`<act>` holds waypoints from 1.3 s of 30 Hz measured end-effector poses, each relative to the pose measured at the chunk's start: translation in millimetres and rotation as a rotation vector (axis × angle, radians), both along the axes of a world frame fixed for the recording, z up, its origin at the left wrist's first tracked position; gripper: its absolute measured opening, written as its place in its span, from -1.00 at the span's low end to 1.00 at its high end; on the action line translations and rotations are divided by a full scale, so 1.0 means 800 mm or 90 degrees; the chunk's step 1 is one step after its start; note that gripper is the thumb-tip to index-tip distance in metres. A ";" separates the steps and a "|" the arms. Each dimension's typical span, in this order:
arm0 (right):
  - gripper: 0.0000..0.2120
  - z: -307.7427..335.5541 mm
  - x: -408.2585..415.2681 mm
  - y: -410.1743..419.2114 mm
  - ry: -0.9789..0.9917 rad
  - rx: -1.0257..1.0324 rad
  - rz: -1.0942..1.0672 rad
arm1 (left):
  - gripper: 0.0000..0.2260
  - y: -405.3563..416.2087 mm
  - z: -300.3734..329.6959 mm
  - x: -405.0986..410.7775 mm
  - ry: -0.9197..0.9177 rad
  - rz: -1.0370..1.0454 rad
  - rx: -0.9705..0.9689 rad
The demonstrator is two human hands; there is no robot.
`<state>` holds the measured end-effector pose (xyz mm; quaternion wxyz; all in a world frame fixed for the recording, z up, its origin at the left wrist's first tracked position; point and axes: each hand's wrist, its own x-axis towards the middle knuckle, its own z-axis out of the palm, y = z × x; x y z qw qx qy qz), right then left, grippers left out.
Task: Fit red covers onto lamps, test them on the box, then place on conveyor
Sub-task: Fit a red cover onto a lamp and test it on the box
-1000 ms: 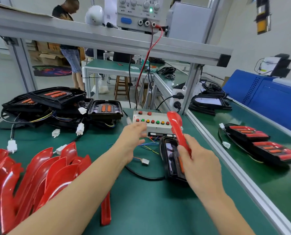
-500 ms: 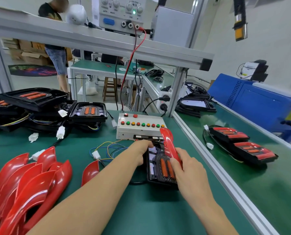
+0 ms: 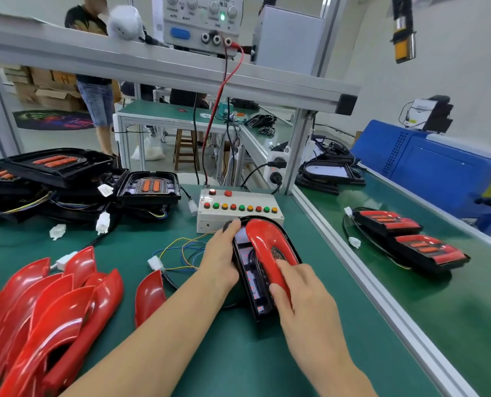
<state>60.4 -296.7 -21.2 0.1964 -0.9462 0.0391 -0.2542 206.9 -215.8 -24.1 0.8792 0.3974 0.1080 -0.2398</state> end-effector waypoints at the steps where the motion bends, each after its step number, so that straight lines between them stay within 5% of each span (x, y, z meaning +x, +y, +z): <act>1: -0.60 -0.001 -0.002 0.004 0.003 -0.012 0.002 | -0.61 0.000 0.000 -0.001 -0.002 0.009 -0.003; 9: -0.54 -0.011 -0.004 0.028 0.043 -0.094 -0.026 | -0.58 0.000 -0.007 -0.003 -0.011 0.016 -0.023; 22: -0.53 -0.022 0.009 0.033 -0.058 -0.140 -0.085 | -0.65 0.002 -0.008 -0.013 -0.018 0.049 -0.027; 32: -0.47 -0.033 0.007 0.036 -0.065 -0.094 -0.060 | -0.70 0.001 -0.011 -0.018 -0.054 0.064 0.010; 39: -0.50 -0.031 0.005 0.030 -0.066 -0.079 -0.019 | -0.93 0.002 -0.009 -0.018 -0.135 0.051 0.072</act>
